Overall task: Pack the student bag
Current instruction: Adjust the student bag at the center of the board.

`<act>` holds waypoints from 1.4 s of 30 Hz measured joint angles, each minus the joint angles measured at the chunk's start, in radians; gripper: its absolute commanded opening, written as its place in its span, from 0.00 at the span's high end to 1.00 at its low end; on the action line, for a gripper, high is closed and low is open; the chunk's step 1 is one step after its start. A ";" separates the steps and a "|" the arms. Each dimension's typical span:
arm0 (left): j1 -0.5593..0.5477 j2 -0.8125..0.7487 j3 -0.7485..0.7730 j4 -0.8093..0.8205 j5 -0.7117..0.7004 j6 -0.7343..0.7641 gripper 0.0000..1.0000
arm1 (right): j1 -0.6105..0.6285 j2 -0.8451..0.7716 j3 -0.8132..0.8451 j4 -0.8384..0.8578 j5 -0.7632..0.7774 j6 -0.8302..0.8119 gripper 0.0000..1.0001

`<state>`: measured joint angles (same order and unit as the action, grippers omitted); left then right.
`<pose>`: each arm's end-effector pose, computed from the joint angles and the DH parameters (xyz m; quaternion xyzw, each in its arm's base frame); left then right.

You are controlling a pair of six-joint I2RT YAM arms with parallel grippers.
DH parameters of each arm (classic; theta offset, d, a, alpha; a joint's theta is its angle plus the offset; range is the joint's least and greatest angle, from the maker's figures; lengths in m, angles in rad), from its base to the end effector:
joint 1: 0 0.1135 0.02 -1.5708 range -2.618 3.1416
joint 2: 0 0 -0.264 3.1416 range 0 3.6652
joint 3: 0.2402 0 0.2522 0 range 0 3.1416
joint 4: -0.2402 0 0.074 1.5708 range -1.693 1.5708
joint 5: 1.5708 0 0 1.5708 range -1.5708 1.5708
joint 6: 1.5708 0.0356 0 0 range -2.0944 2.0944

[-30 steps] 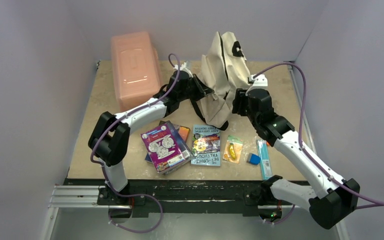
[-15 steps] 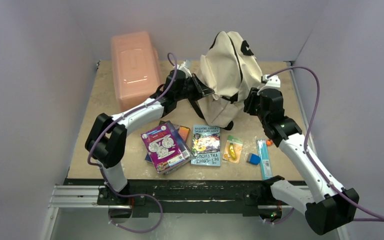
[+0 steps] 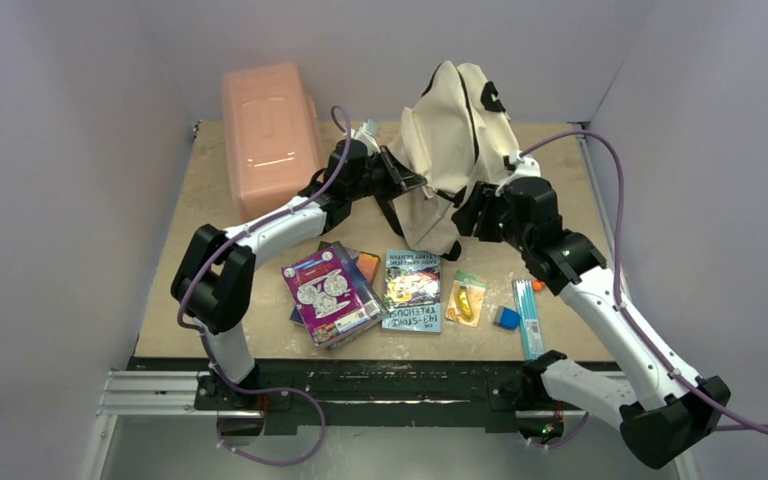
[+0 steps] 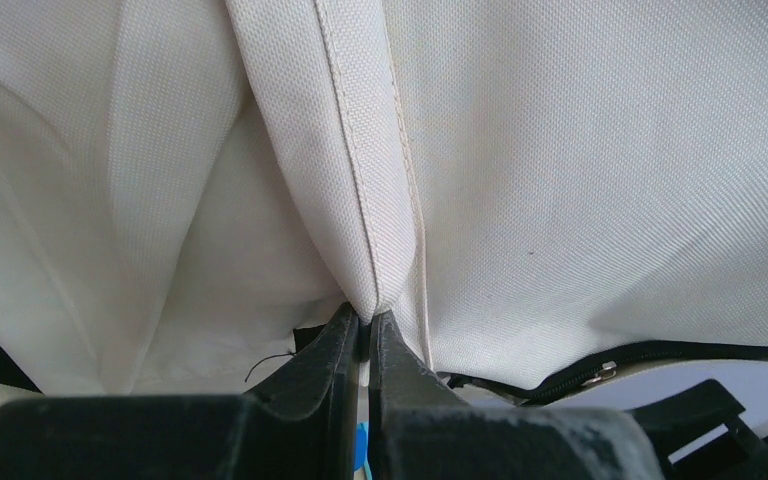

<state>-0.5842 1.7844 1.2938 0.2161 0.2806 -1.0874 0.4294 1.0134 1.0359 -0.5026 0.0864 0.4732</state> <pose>0.3486 -0.2423 0.2797 -0.1147 0.7855 -0.5182 0.3182 0.2022 0.0892 0.3525 0.0411 0.8535 0.1928 0.4825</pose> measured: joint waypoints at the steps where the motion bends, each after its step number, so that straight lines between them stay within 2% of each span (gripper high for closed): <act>1: 0.000 0.002 0.000 0.004 0.001 -0.003 1.00 | 0.026 0.001 0.000 0.001 -0.009 0.025 0.47; 3: 0.000 0.004 0.000 0.006 0.003 -0.004 1.00 | 0.065 0.005 0.000 0.003 -0.031 0.071 0.53; 5: 0.000 0.004 0.000 0.007 0.004 -0.004 1.00 | 0.085 0.013 0.000 0.011 -0.037 0.106 0.54; 17: 0.000 0.004 0.000 0.007 0.004 -0.013 1.00 | 0.087 0.138 0.000 0.089 0.138 0.305 0.57; 24: 0.000 0.004 0.000 0.008 0.004 -0.013 1.00 | 0.087 0.123 -0.013 0.153 0.223 0.365 0.62; 30: 0.000 0.004 0.000 0.008 0.004 -0.021 1.00 | 0.088 0.127 -0.014 0.177 0.246 0.391 0.78; 36: 0.000 0.005 0.000 0.008 0.004 -0.020 1.00 | 0.088 0.130 -0.014 0.179 0.239 0.409 0.80; 42: 0.000 0.009 0.000 0.008 0.003 -0.020 1.00 | 0.087 0.130 -0.014 0.172 0.214 0.424 0.91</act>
<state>-0.5842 1.7935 1.2938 0.2245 0.2840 -1.1076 0.5167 1.1431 1.0222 -0.3302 0.3008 0.8974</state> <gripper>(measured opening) 0.026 0.126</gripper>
